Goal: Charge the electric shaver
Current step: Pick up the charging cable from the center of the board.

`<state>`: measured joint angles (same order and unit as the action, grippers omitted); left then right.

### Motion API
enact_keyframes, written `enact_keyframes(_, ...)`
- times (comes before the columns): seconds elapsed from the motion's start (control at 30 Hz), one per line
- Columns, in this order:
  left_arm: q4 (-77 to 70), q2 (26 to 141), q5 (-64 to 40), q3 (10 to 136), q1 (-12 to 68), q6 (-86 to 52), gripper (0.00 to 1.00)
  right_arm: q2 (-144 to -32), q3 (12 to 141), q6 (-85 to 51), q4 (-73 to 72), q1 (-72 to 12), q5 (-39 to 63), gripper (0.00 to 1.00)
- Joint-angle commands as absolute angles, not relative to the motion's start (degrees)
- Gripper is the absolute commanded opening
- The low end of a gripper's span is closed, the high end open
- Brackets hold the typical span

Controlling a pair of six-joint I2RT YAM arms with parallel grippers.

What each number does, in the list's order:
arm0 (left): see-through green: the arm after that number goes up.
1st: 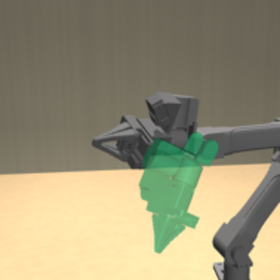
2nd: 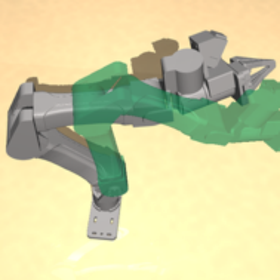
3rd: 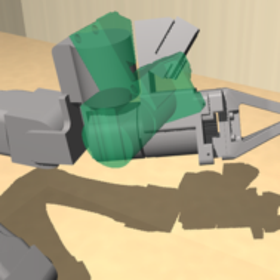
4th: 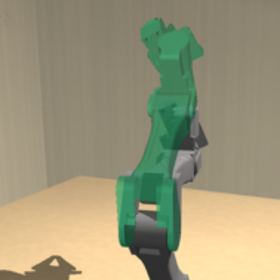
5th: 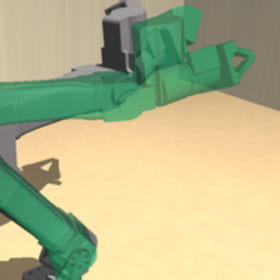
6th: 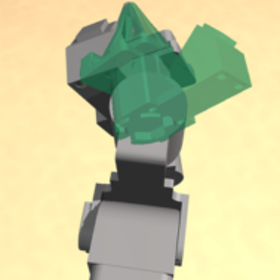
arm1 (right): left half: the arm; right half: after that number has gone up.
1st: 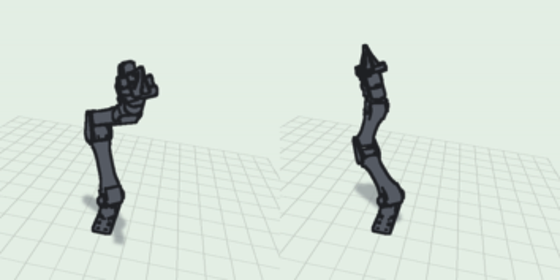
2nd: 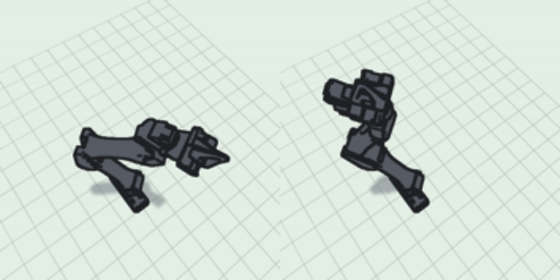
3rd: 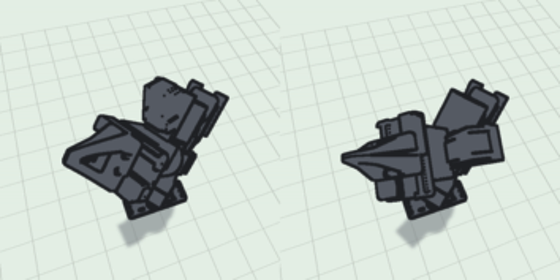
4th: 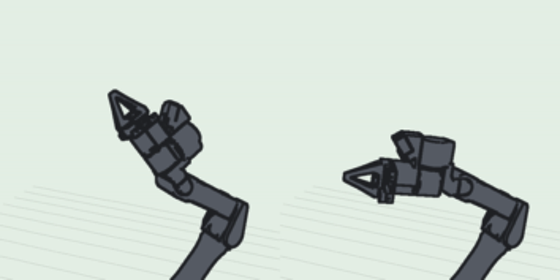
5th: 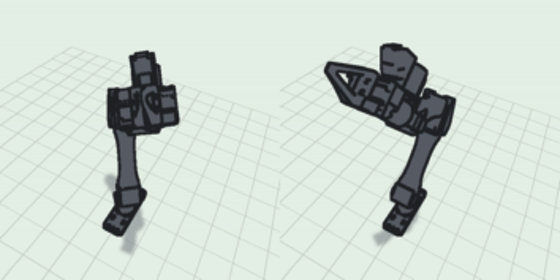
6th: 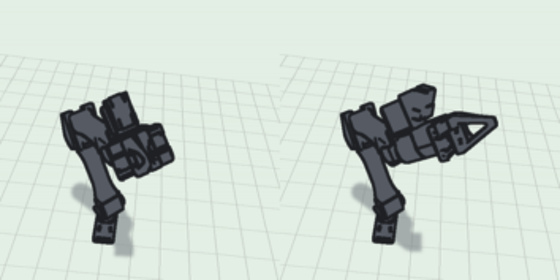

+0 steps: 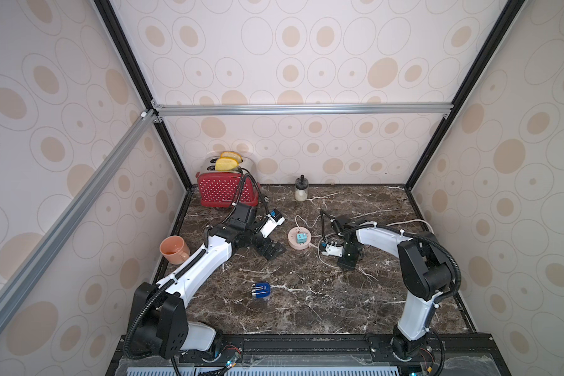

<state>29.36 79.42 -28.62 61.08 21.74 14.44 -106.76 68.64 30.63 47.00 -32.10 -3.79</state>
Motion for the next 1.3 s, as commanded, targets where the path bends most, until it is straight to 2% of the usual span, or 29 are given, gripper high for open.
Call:
enact_keyframes(0.0,30.8,78.0,-28.4,61.2,21.3,16.1,0.99,-108.5,65.7,31.8,46.2,-33.4,-6.2,0.46)
enact_keyframes(0.07,31.1,77.6,-28.2,61.2,21.2,16.2,0.99,-108.4,64.9,30.9,44.7,-33.5,-5.9,0.40)
enact_keyframes(0.17,31.5,77.1,-27.9,61.2,20.8,16.3,0.99,-108.4,64.9,28.9,44.6,-33.7,-5.7,0.14)
enact_keyframes(0.27,31.2,76.3,-27.5,60.6,20.6,16.4,0.99,-107.8,64.7,25.2,45.1,-33.7,-4.2,0.00)
enact_keyframes(0.47,28.8,75.1,-27.8,58.8,20.4,15.4,0.99,-105.3,66.8,7.4,45.6,-33.4,4.3,0.00)
enact_keyframes(0.67,27.4,74.7,-29.6,57.8,20.5,14.6,0.99,-100.5,67.4,-14.3,38.9,-32.7,14.9,0.00)
enact_keyframes(0.87,22.6,73.1,-33.4,54.1,20.8,11.3,0.99,-91.7,58.8,-36.8,16.9,-29.1,23.1,0.00)
enact_keyframes(1.0,16.7,72.6,-34.7,50.6,24.0,7.9,0.99,-89.0,53.5,-49.7,3.5,-29.0,24.4,0.00)
enact_keyframes(1.13,4.2,74.0,-34.4,45.6,28.0,0.7,0.99,-87.8,47.9,-63.1,-10.5,-29.0,24.0,0.00)
enact_keyframes(1.27,-7.6,76.7,-31.0,42.4,31.6,-3.1,0.99,-86.9,45.7,-70.5,-17.2,-29.4,22.4,0.00)
